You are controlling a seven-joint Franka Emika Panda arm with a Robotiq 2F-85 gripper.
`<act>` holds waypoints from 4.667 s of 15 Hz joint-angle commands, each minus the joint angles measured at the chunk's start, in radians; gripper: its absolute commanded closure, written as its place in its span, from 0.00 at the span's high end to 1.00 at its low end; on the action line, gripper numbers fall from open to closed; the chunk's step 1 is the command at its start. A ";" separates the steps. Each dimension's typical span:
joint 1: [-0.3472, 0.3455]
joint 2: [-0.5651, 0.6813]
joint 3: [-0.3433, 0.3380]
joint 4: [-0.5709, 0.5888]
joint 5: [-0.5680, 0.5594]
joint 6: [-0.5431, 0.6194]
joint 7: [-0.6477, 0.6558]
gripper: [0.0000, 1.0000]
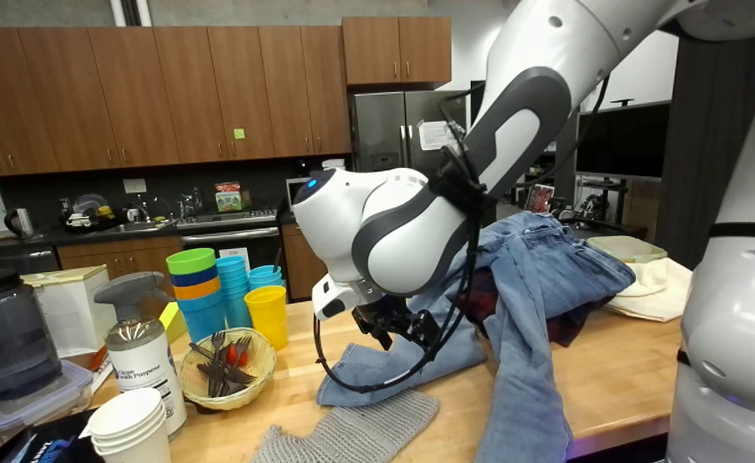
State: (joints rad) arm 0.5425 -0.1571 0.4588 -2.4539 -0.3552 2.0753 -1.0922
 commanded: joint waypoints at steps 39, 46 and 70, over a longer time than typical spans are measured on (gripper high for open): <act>-0.059 0.068 0.016 0.179 0.149 -0.064 -0.010 0.02; -0.021 0.115 0.055 0.442 0.156 -0.492 0.023 0.02; 0.130 0.709 0.026 1.219 0.132 -0.852 0.331 0.02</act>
State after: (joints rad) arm 0.6444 0.5522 0.5067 -1.3098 -0.2189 1.1776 -0.7564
